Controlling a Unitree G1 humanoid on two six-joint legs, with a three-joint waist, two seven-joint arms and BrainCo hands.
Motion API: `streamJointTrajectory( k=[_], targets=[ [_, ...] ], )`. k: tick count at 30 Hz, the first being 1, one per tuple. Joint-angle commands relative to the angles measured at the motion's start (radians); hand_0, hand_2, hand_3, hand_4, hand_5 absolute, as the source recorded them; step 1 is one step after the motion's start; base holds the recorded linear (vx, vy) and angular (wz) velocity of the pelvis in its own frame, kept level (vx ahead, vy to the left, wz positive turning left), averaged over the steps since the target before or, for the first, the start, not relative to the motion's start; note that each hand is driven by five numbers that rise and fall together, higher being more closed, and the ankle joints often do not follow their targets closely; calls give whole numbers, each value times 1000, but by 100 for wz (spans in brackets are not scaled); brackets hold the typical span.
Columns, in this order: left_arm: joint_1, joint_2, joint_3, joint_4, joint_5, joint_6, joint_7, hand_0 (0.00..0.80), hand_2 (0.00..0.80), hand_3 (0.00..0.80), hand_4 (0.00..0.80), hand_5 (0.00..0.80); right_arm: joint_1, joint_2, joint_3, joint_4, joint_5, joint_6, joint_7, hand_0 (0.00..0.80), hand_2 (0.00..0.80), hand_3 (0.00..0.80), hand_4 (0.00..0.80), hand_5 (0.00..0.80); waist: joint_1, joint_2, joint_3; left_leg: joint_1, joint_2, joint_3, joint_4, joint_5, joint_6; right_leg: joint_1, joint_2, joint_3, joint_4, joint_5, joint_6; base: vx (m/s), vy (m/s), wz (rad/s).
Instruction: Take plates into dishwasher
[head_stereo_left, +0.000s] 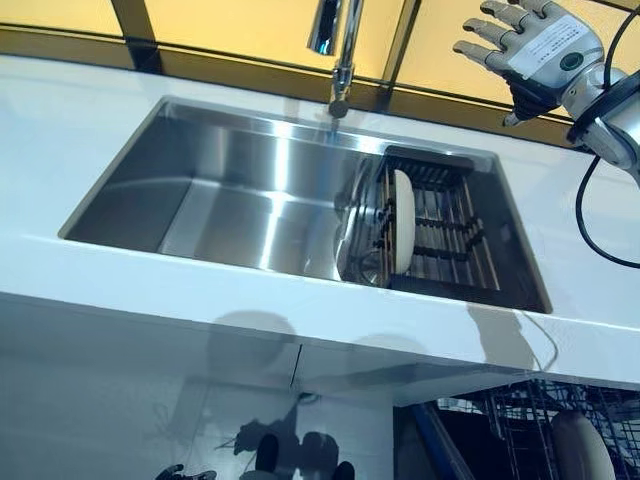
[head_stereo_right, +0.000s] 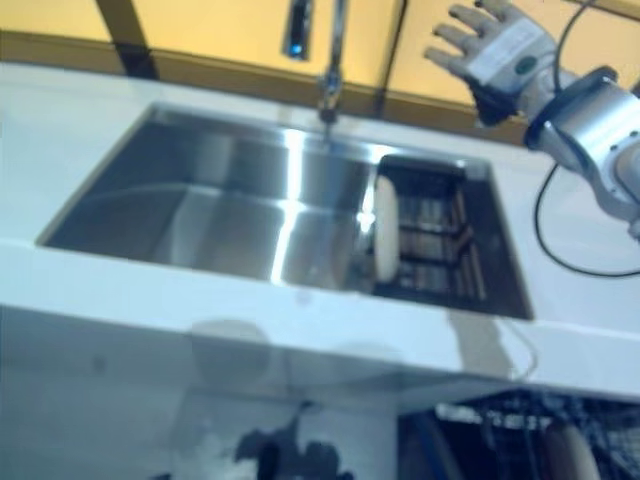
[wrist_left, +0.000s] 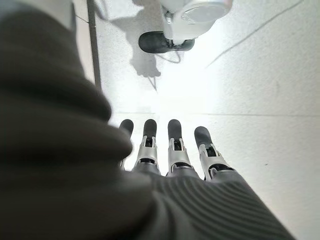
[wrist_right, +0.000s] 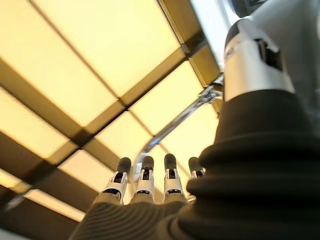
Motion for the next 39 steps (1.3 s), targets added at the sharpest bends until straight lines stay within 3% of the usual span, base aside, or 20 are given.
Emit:
streamJointTrajectory(
  k=[1,17,39],
  targets=[
    [-17,48,16,18,8,-30,6,0,0,0,0,0,-127,-33,50,-6,-37,-7,-2,0,0,0,0,0,14,-25,16,28,11,3,-4,-97,12,26,-7,-1,0,-40,56,-3,3,3],
    [-18,47,34,20,1,-61,-3,0,0,0,0,0,-107,-2,52,-69,-58,-73,65,0,0,0,0,0,13,-34,43,16,14,11,-4,-100,15,9,-1,11,0,-36,56,1,0,-1],
    [-32,53,39,2,-26,-61,3,0,0,0,0,0,-111,33,76,-126,-43,-79,118,0,0,0,0,0,27,-44,87,-14,16,5,-4,-97,18,-20,4,8,0,-33,53,0,0,0]
  ],
)
